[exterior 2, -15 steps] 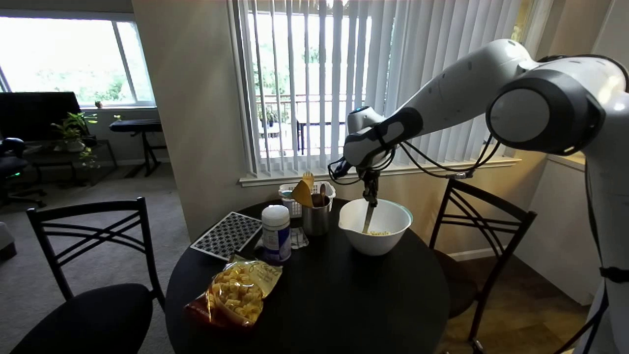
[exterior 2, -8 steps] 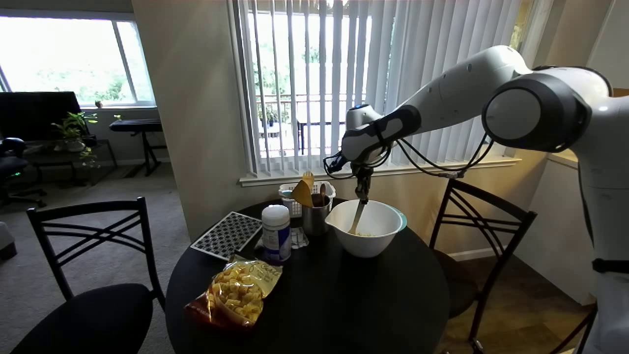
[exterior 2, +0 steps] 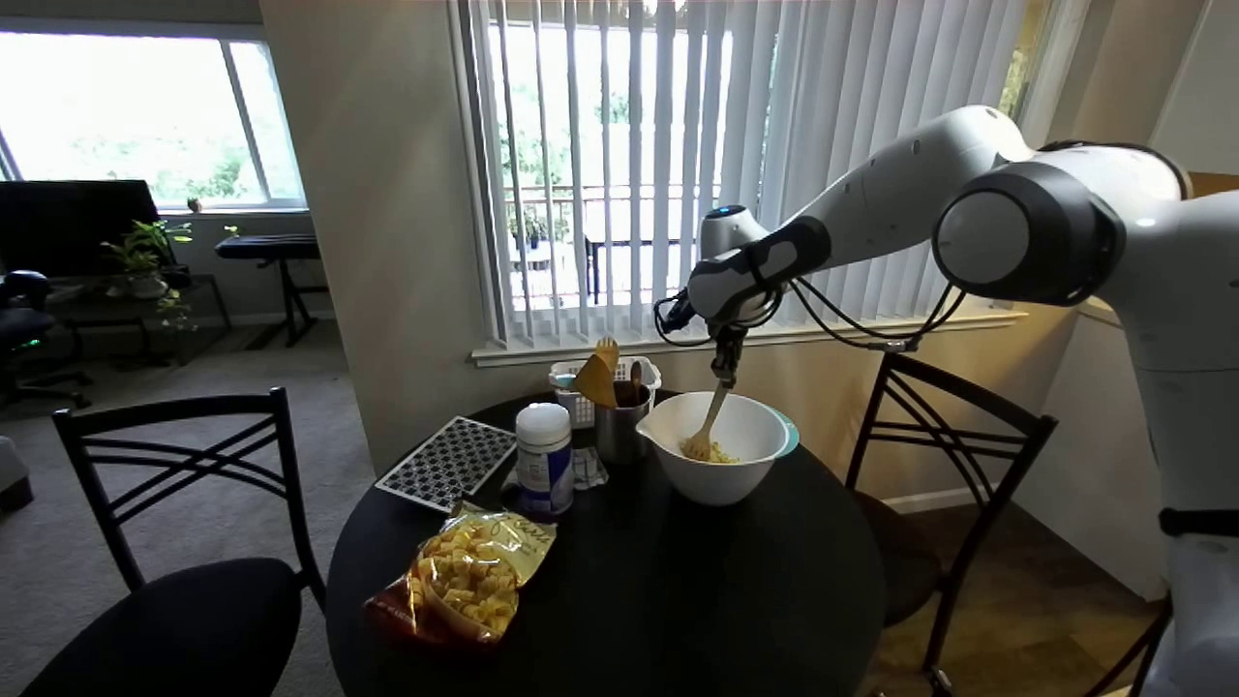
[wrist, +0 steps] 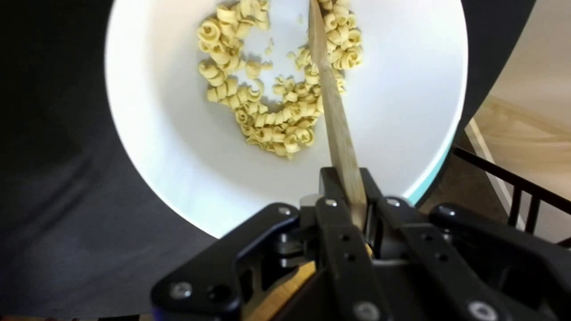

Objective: Use the wooden spoon to stir the contents in the bowl

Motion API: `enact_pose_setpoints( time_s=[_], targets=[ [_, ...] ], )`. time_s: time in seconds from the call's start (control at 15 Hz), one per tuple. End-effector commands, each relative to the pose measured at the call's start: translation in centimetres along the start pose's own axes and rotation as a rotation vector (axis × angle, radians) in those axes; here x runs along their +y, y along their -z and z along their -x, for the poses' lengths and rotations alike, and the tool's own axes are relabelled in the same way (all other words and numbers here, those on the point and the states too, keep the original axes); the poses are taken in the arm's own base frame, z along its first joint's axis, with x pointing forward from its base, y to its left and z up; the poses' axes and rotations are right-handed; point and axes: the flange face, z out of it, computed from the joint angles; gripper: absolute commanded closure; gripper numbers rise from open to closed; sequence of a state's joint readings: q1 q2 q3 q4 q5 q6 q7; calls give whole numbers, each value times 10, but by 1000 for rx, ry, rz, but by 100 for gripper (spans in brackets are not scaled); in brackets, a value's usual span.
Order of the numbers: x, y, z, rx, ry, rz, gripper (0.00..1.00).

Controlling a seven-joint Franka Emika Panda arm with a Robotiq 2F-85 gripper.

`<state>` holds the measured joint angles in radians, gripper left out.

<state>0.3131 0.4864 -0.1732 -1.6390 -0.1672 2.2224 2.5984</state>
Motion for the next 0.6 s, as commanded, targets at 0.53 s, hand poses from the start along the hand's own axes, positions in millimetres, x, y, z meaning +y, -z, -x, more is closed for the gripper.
enact_pose_setpoints(
  time_s=[0.53],
  targets=[
    [-12, -10, -68, 132, 11, -43, 95]
  ],
)
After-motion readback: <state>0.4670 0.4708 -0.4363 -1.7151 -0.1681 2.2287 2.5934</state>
